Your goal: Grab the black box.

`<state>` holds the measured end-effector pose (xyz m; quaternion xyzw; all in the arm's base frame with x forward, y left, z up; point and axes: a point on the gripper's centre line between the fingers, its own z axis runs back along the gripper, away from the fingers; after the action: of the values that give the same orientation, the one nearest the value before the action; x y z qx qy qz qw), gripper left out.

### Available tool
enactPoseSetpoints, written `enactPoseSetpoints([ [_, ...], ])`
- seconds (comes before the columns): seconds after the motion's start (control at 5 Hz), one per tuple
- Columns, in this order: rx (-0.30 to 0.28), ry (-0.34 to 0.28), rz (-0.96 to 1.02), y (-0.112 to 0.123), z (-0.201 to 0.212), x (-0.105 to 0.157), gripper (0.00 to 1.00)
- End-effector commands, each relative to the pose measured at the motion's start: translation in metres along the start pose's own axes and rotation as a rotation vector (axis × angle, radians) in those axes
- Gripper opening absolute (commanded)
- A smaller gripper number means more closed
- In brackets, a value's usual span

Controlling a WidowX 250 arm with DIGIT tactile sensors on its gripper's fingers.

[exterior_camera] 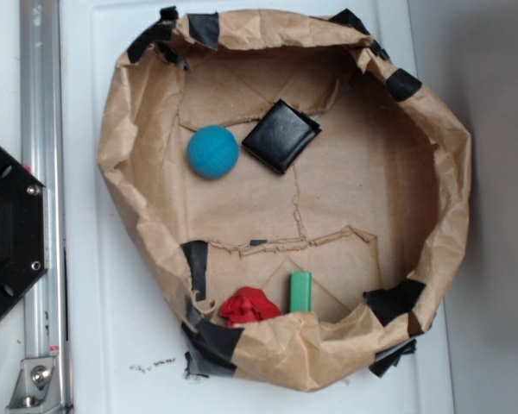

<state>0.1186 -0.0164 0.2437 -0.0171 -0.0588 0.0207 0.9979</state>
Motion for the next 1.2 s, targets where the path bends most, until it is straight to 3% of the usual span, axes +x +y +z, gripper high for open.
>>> enactPoseSetpoints([
  [0.0,0.000,0.000,0.000,0.000,0.000,0.000,1.00],
  [0.2,-0.024,0.065,0.231,0.031,-0.054,0.039,1.00],
  [0.4,-0.091,0.058,0.304,0.046,-0.084,0.070,1.00],
  [0.6,-0.084,0.009,0.472,0.052,-0.109,0.097,1.00],
  [0.8,-0.089,0.004,0.571,0.054,-0.137,0.112,1.00],
  [1.0,-0.010,0.025,0.576,0.050,-0.171,0.125,1.00],
])
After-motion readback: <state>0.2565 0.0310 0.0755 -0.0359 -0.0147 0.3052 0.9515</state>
